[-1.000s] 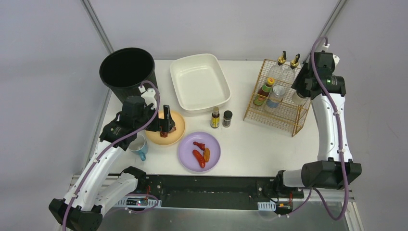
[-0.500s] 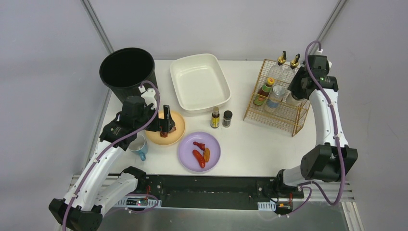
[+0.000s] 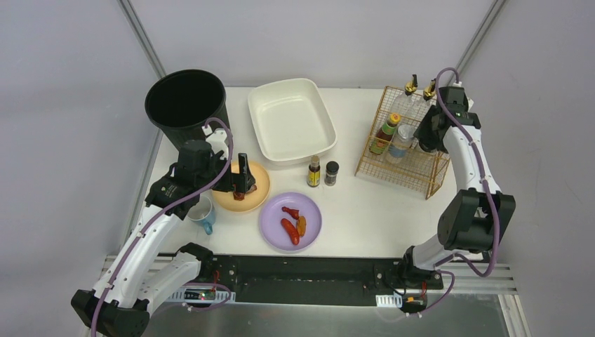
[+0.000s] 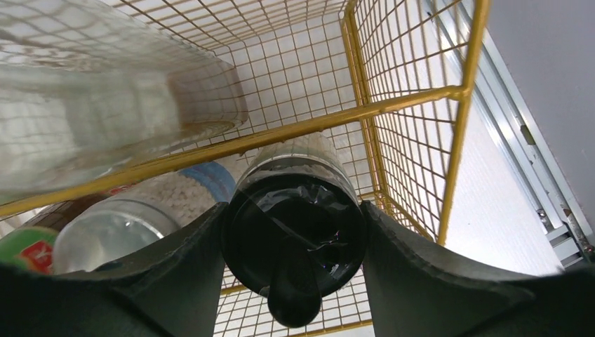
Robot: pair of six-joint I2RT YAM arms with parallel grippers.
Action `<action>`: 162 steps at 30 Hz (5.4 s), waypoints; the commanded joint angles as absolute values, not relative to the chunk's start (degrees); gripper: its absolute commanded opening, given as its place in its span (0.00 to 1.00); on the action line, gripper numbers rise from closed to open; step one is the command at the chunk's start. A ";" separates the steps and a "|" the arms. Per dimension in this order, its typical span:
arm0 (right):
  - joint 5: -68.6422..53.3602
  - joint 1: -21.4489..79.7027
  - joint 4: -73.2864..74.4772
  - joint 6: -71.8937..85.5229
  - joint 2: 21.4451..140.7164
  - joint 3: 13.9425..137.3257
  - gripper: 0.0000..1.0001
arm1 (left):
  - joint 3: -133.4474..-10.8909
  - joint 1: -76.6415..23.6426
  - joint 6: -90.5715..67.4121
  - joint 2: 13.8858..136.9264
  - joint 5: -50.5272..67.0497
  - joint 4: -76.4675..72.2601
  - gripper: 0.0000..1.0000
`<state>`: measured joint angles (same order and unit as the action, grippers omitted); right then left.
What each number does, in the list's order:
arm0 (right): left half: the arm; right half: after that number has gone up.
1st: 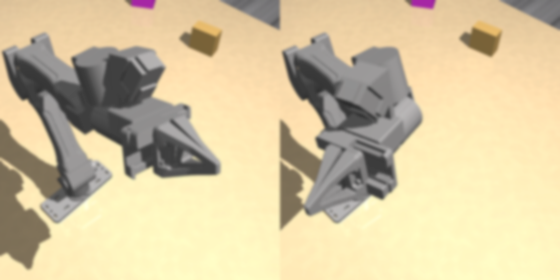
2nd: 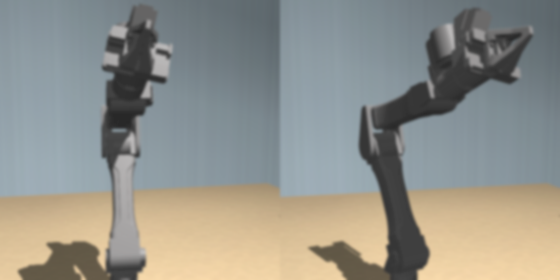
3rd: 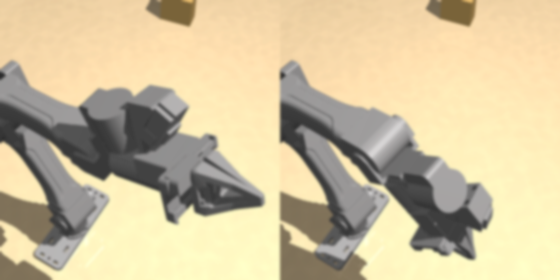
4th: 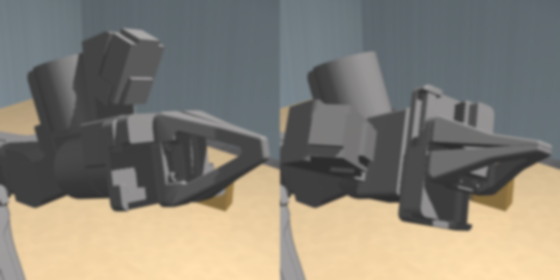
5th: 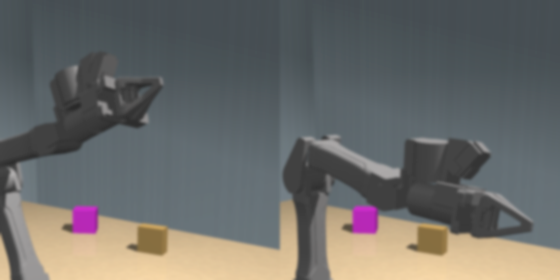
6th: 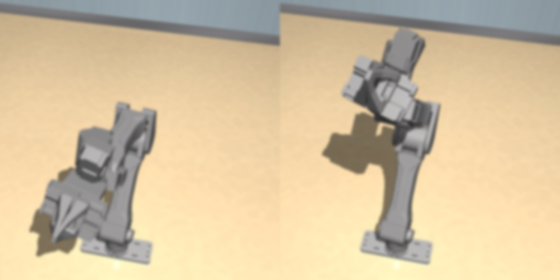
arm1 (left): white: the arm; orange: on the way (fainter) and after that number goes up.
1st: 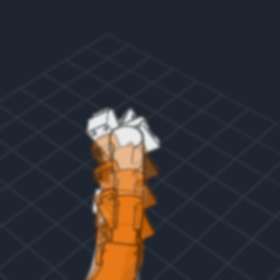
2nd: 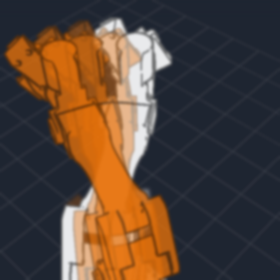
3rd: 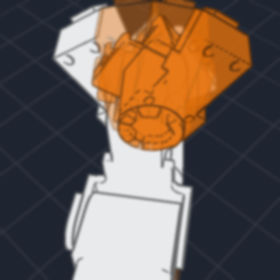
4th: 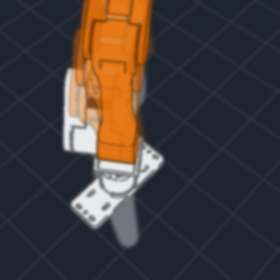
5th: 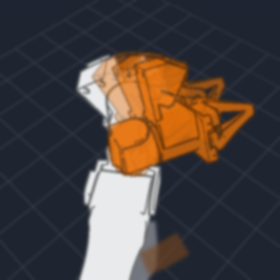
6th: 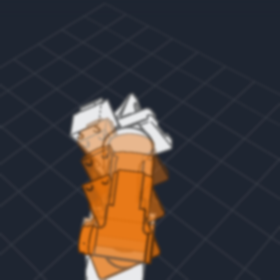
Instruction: Clear the kitchen counter
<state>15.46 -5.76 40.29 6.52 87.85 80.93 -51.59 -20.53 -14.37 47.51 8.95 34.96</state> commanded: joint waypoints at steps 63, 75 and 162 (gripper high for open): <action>5.51 30.43 47.15 6.25 79.39 88.76 0.85 | -52.23 -20.61 -14.42 48.65 8.08 34.54 1.00; 7.84 40.87 45.77 5.22 93.04 95.57 0.85 | -52.26 -20.61 -14.24 49.25 6.04 34.97 1.00; 21.40 34.49 57.82 4.75 78.79 103.76 0.00 | -52.63 -20.49 -14.24 49.79 7.74 34.96 1.00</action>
<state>19.35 38.72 58.04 5.34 83.70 103.68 -51.59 -20.56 -14.35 49.56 6.98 35.03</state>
